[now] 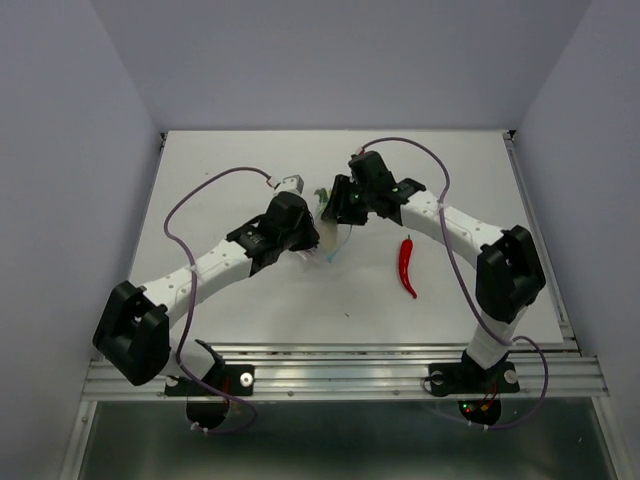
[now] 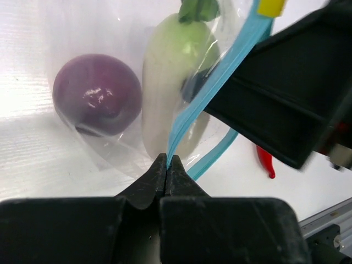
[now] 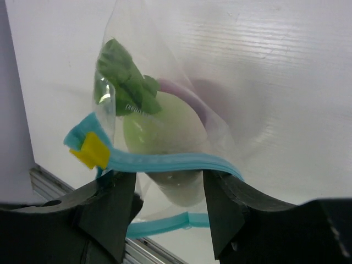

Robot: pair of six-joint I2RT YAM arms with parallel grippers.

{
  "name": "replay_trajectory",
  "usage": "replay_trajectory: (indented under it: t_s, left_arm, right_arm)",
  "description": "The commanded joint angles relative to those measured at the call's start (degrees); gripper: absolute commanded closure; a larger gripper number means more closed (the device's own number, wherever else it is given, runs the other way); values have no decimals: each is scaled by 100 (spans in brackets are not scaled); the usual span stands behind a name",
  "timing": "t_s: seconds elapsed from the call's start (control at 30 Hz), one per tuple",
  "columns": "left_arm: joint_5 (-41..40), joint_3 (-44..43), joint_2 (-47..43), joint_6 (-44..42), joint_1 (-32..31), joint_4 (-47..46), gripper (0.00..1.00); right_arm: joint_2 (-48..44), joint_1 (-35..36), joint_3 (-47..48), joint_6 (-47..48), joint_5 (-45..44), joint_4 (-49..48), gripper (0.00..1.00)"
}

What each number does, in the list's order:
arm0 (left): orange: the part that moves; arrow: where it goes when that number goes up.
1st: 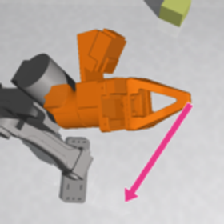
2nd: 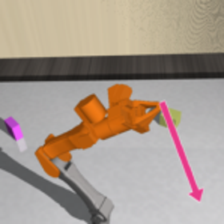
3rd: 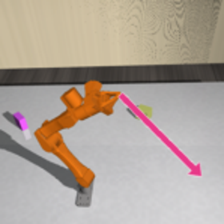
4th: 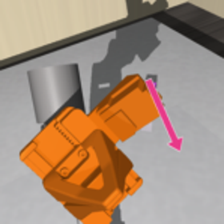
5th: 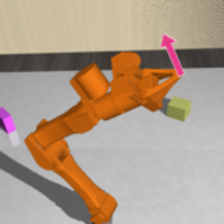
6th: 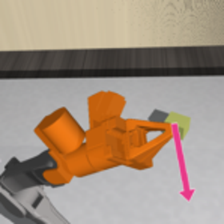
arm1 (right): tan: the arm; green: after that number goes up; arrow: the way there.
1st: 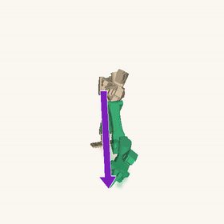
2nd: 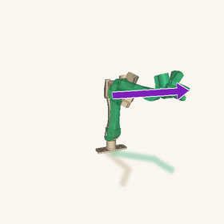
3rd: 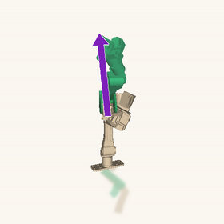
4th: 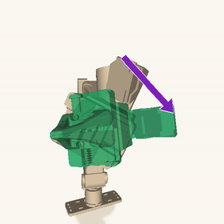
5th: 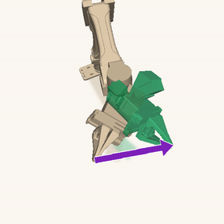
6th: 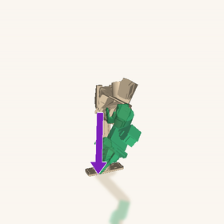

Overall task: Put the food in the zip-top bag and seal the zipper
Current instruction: Place the fake vegetable in the zipper food storage bag, then pick up the fake vegetable at the center of the board.

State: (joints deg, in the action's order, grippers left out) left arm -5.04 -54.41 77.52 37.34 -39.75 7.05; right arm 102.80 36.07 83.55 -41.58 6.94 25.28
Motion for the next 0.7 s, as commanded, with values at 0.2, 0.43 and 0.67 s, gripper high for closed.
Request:
replay_trajectory:
  t_s: [0.2,0.43,0.67]
  left_arm:
    - [-419,-736,220,194,-33,332,100]
    - [-419,-1027,255,282,-24,429,100]
    - [-428,-1115,308,230,-24,552,100]
  right_arm:
    - [-1288,-13,-461,1047,1284,-120,10]
    - [-1886,-443,-1128,994,503,460,1]
    - [-2396,-1515,-2192,977,-51,776,0]
